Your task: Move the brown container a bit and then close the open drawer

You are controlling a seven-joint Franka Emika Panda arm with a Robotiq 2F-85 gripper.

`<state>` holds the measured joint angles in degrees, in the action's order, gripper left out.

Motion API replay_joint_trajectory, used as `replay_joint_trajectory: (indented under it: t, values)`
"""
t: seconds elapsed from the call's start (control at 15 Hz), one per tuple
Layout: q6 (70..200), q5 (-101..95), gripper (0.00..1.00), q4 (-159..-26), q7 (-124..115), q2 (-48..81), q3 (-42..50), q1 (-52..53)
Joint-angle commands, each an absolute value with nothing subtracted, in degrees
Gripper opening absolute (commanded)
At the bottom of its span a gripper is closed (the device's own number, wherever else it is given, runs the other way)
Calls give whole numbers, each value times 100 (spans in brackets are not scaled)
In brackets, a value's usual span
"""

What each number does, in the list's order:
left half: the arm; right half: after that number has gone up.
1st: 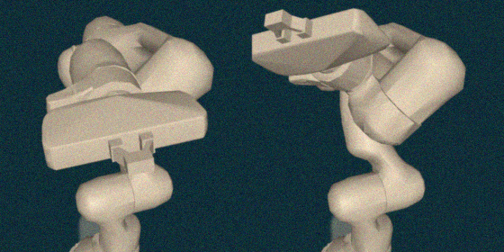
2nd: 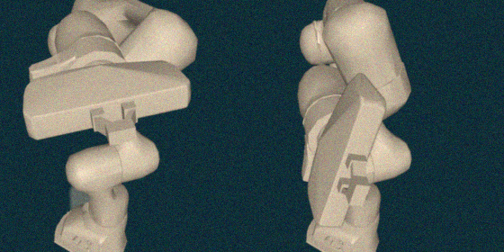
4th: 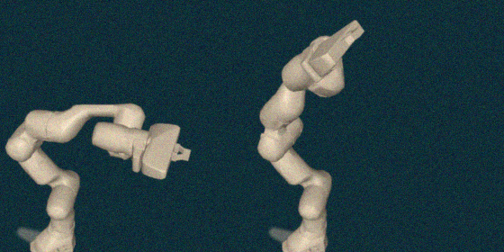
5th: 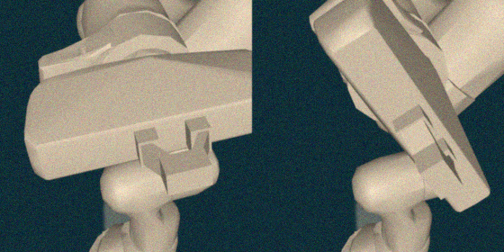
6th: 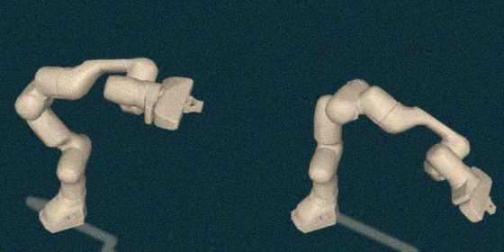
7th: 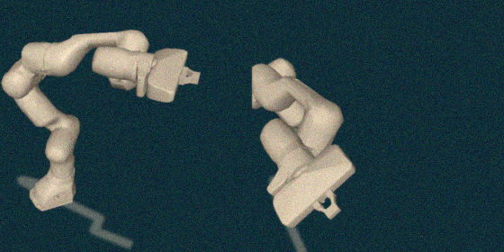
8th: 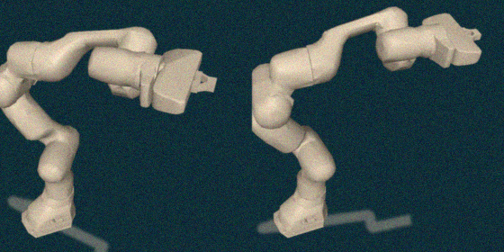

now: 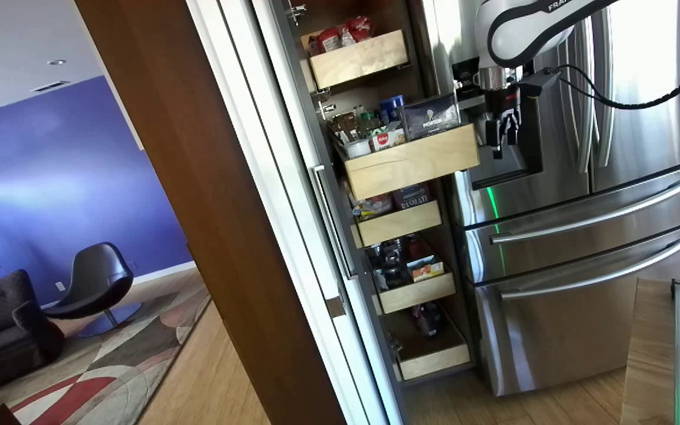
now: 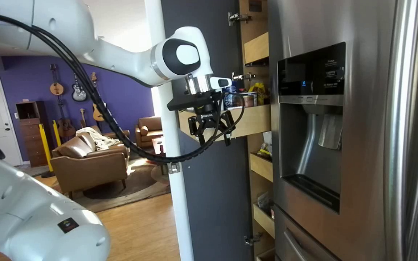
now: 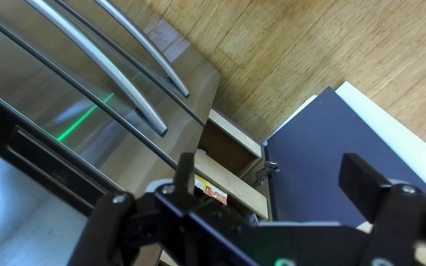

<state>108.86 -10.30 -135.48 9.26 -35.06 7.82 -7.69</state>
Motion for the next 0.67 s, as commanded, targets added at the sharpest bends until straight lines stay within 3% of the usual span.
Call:
replay_joint_trajectory:
  t: [0.0, 0.6]
  values:
    - [10598, -1112, 100, -13299, 771, -3532, 846, -890]
    - [10275, -976, 100, -12088, 764, -3560, 1219, -1173]
